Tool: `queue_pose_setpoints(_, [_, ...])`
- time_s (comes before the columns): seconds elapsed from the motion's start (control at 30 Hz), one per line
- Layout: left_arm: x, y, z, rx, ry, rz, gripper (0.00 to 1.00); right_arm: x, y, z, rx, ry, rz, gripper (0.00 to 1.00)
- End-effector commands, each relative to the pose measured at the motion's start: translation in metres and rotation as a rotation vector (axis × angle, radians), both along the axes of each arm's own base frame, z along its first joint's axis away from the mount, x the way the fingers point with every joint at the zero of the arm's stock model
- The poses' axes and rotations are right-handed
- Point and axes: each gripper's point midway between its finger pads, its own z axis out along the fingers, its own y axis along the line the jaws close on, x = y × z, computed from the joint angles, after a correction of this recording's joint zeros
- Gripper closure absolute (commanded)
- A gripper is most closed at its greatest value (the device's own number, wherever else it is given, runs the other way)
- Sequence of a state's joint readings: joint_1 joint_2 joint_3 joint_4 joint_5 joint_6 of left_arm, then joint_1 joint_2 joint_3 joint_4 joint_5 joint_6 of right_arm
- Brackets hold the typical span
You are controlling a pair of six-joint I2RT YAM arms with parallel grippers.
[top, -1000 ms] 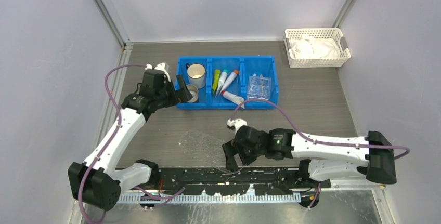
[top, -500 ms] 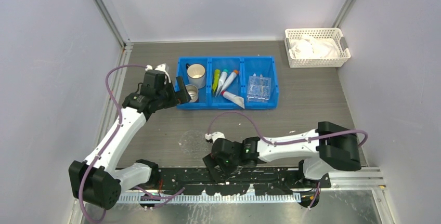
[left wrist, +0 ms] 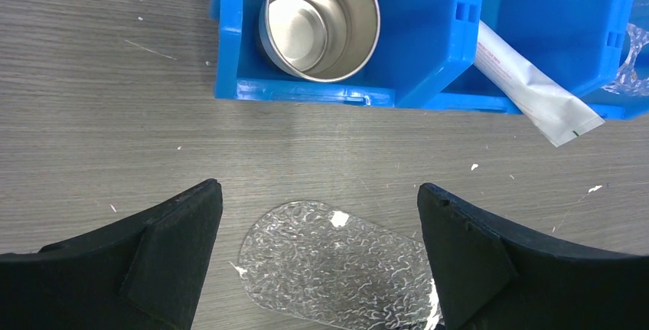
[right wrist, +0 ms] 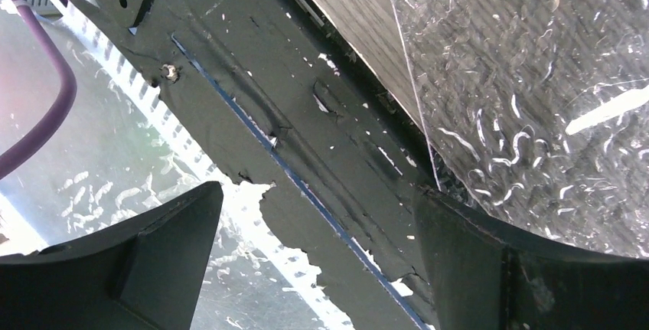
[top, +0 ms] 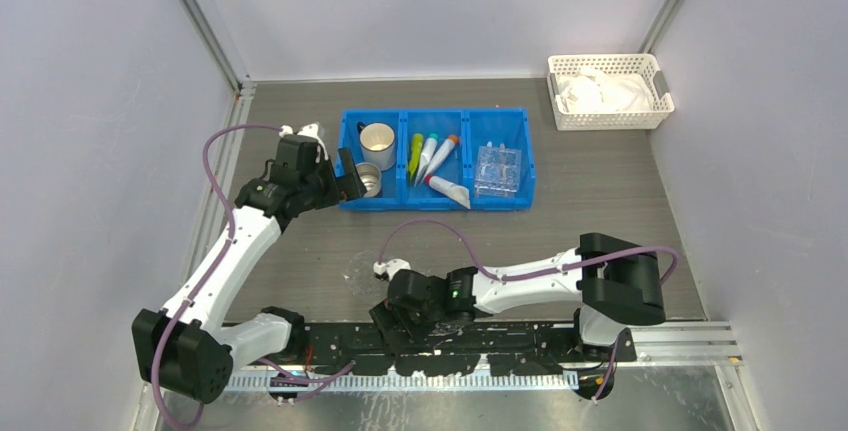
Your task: Prepare toiletry sets of a toothbrush and toothpaste on the tray
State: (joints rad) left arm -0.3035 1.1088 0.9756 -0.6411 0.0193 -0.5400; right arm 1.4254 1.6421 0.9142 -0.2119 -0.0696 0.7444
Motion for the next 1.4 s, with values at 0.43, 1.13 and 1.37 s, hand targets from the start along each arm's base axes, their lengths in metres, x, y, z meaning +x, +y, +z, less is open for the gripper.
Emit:
queue_pose_setpoints(0.43, [0.002,0.002,0.002,0.008,-0.022,-0.006,0.0,0.031,-0.015,-0.011,-0.072,-0.116,-0.083,0.0])
queue_pose_setpoints(1.13, [0.005,0.0,-0.007,0.011,-0.01,-0.007,0.0,0.078,-0.046,-0.024,-0.105,-0.111,-0.191,0.0])
queue_pose_setpoints(1.37, [-0.001,0.025,-0.008,0.097,-0.02,0.085,0.0,0.076,-0.039,0.012,-0.136,-0.239,-0.19,0.0])
